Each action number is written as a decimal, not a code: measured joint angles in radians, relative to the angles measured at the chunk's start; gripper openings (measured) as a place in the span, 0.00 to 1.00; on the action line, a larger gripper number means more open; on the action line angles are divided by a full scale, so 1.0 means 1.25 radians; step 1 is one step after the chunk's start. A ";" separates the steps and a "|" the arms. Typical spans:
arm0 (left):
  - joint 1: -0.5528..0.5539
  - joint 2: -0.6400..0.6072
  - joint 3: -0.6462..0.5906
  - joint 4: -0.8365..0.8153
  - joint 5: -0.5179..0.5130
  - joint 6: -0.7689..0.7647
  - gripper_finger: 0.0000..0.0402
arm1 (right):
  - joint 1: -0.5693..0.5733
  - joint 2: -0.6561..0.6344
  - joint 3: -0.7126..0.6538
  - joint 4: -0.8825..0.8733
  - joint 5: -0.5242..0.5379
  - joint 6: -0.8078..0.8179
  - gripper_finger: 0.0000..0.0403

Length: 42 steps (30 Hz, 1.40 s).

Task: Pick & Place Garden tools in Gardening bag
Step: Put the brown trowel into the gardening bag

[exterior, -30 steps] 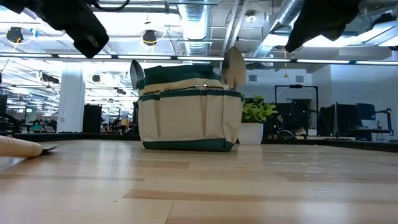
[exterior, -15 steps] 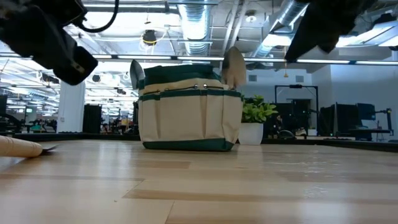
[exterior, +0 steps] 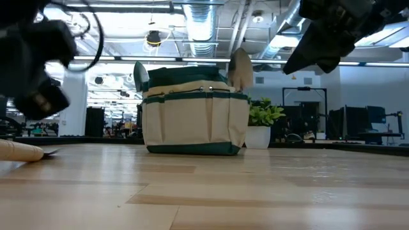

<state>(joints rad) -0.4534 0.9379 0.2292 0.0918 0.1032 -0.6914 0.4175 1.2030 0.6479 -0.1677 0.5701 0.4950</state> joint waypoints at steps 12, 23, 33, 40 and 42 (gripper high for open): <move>-0.067 0.001 0.018 0.074 -0.183 0.247 0.00 | 0.000 0.005 0.000 -0.003 0.009 -0.007 0.00; -0.092 0.136 0.078 0.069 -0.166 0.251 0.00 | -0.001 0.005 0.000 -0.002 0.022 -0.006 0.00; -0.106 0.299 0.332 -0.208 -0.184 0.469 0.00 | -0.001 0.006 0.000 0.003 0.029 -0.005 0.00; -0.131 0.369 0.347 -0.250 -0.161 0.469 0.00 | -0.001 0.006 0.000 0.003 0.029 -0.004 0.00; -0.135 0.359 0.347 -0.256 -0.162 0.469 0.00 | -0.001 0.006 0.000 0.003 0.029 -0.004 0.00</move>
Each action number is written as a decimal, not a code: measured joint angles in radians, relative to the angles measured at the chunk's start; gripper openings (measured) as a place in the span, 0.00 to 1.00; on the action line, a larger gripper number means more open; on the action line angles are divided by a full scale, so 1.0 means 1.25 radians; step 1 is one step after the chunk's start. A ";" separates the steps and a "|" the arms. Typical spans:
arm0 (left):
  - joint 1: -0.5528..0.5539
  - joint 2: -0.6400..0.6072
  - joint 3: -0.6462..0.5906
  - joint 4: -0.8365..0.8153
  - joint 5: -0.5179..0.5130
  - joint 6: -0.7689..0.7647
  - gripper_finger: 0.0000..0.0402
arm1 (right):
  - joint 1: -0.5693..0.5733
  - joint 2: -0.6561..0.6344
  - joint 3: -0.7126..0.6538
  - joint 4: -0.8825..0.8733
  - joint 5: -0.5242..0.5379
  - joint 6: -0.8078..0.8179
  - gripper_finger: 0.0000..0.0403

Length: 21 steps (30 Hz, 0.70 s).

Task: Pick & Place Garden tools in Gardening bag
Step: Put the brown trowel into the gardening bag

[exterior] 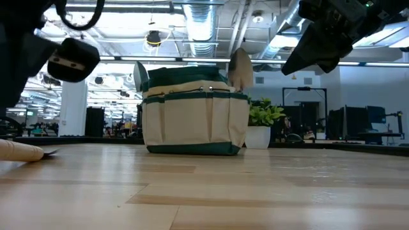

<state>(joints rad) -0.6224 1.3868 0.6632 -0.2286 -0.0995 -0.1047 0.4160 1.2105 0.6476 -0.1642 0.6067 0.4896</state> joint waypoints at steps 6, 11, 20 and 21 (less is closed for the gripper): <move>0.013 -0.034 0.000 -0.002 -0.016 0.002 0.01 | 0.000 0.000 0.000 0.000 0.000 0.000 0.00; 0.026 -0.035 -0.002 -0.056 -0.019 0.041 0.06 | 0.000 0.000 0.000 0.001 0.000 0.000 0.00; 0.028 -0.034 -0.028 -0.070 -0.016 0.135 0.23 | 0.000 0.000 0.000 0.001 0.000 0.000 0.00; 0.028 -0.034 -0.031 -0.070 -0.016 0.144 0.25 | 0.000 0.000 0.000 0.001 0.000 0.000 0.00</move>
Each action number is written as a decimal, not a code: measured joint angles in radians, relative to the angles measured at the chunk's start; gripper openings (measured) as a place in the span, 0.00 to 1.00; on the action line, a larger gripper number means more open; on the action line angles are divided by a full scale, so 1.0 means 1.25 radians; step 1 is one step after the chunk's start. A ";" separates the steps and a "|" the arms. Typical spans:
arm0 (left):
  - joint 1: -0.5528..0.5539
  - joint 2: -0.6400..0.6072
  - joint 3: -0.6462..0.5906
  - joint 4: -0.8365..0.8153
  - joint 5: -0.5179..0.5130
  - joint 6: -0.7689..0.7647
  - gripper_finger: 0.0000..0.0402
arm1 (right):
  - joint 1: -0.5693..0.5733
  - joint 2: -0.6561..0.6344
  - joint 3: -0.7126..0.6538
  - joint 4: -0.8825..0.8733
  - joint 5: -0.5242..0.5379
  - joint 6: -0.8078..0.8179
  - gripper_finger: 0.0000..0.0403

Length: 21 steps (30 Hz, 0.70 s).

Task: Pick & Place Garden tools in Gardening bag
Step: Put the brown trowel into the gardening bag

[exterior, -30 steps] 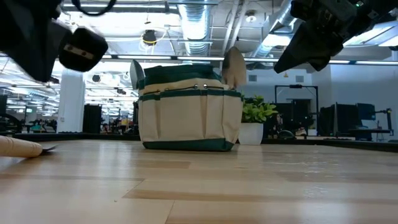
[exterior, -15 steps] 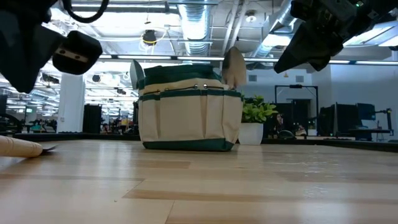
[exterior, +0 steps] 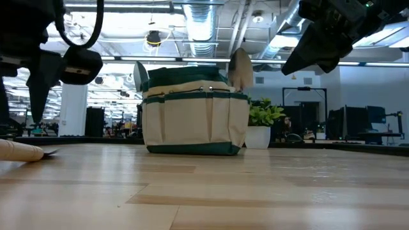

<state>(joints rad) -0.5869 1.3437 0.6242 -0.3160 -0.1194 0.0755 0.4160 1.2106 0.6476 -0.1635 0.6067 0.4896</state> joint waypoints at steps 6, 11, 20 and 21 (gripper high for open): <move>0.000 0.000 -0.015 0.001 0.002 0.060 0.37 | 0.000 0.000 0.000 0.000 0.000 0.000 0.00; 0.000 0.000 -0.031 0.020 -0.004 0.075 0.42 | 0.000 0.000 0.000 0.000 0.000 0.000 0.00; 0.000 0.001 -0.084 0.133 -0.047 0.077 0.41 | 0.000 0.000 0.000 0.000 0.000 0.000 0.00; 0.000 0.001 -0.084 0.133 -0.047 0.076 0.40 | 0.000 0.000 0.000 0.000 0.000 0.000 0.00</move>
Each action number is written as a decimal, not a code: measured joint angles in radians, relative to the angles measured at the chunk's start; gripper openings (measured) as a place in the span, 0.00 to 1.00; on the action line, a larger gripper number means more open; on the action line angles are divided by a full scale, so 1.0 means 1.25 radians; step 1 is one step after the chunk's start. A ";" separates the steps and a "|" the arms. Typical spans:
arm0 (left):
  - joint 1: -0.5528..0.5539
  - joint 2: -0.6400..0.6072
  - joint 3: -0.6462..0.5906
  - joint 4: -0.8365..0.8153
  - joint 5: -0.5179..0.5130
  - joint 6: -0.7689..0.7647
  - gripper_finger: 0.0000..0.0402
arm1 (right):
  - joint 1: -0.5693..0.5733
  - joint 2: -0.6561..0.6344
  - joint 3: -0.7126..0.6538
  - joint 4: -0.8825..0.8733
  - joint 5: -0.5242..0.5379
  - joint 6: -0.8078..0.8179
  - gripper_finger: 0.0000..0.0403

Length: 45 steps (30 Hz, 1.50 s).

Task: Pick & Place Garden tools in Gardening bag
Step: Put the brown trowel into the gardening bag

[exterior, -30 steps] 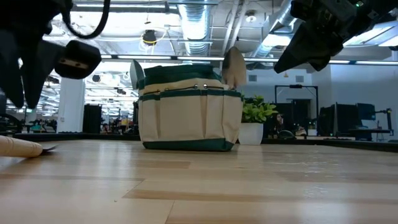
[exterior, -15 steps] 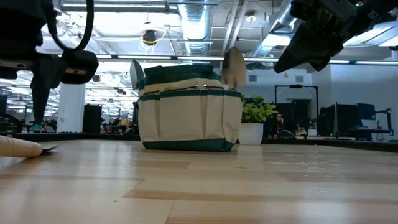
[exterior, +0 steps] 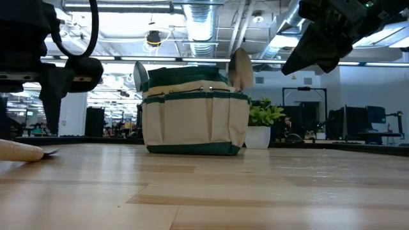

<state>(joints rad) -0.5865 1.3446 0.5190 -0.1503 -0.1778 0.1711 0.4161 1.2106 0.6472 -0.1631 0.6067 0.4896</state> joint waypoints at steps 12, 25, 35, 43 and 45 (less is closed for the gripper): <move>0.000 0.120 -0.011 0.107 0.029 0.004 0.38 | 0.000 0.000 0.000 0.008 0.000 0.000 0.00; 0.003 0.128 -0.012 0.113 0.035 -0.099 0.16 | 0.000 0.000 0.000 0.012 0.000 0.000 0.00; 0.047 0.129 0.008 0.093 0.072 -0.226 0.12 | 0.000 0.000 0.000 0.023 -0.003 -0.001 0.00; 0.153 0.108 0.137 -0.075 0.078 -0.125 0.12 | 0.001 0.000 0.000 0.032 -0.024 -0.002 0.00; 0.188 0.091 0.161 -0.103 0.080 -0.098 0.11 | 0.001 0.000 0.000 0.035 -0.025 -0.002 0.00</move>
<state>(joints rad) -0.3511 1.4588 0.7203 -0.2795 -0.0778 0.0491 0.4168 1.2106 0.6468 -0.1194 0.5757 0.4870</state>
